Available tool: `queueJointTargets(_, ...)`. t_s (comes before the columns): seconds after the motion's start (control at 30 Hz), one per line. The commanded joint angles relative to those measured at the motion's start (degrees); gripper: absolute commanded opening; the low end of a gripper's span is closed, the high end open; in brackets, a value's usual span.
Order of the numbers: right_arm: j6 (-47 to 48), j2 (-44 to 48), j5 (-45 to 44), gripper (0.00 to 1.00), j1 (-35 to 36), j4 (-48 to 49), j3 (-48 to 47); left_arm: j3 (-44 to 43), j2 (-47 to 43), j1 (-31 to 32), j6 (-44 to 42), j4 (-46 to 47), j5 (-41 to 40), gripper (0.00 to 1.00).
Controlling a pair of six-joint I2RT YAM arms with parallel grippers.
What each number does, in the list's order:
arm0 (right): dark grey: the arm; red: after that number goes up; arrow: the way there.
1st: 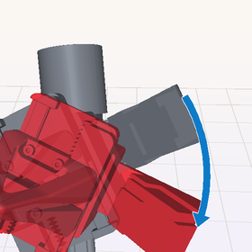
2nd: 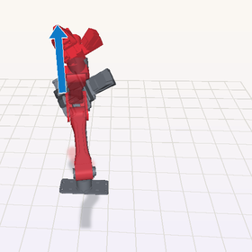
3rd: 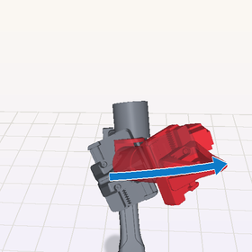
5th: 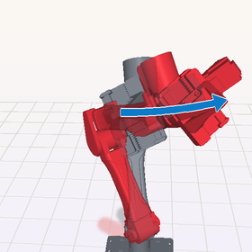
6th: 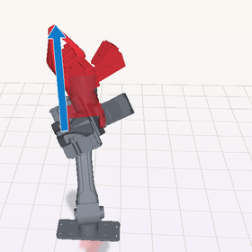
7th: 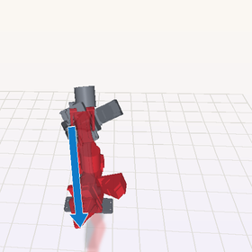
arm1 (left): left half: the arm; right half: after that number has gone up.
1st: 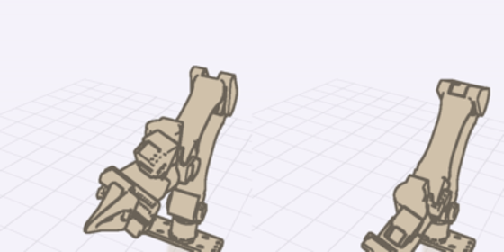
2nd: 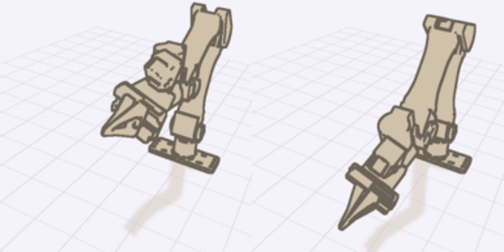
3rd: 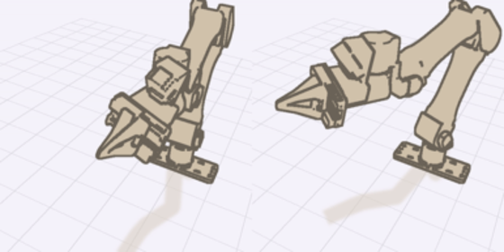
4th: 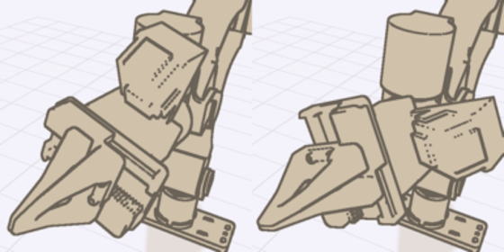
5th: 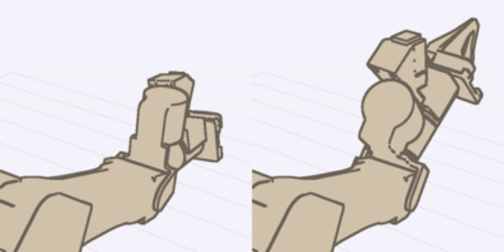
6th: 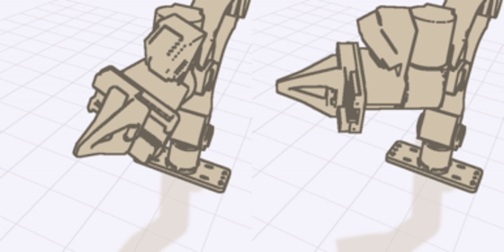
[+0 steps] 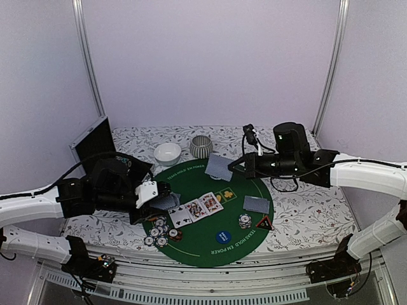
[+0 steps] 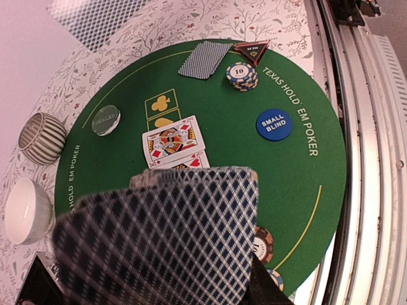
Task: Distribute texas hold em gaming equipment
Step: Distribute the poker card in the community card area.
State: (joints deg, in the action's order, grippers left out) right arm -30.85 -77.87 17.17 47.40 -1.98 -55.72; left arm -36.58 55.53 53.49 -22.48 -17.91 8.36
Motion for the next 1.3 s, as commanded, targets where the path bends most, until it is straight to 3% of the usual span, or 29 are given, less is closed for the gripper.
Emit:
queueJointTargets(0.0, 0.9, 2.2, -4.7, 0.02, -1.0, -3.8, 0.7, -1.8, -0.5, 0.2, 0.2, 0.6, 0.6, 0.28)
queueJointTargets(0.67, 6.0, -3.0, -12.3, 0.02, -2.2, -10.5, -0.5, -1.7, -0.7, 0.2, 0.3, 0.4, 0.9, 0.28)
queueJointTargets(1.27, 9.4, -12.7, -14.8, 0.02, -2.3, -10.5, -3.7, -1.1, 0.2, 0.1, 0.3, 0.6, 0.5, 0.28)
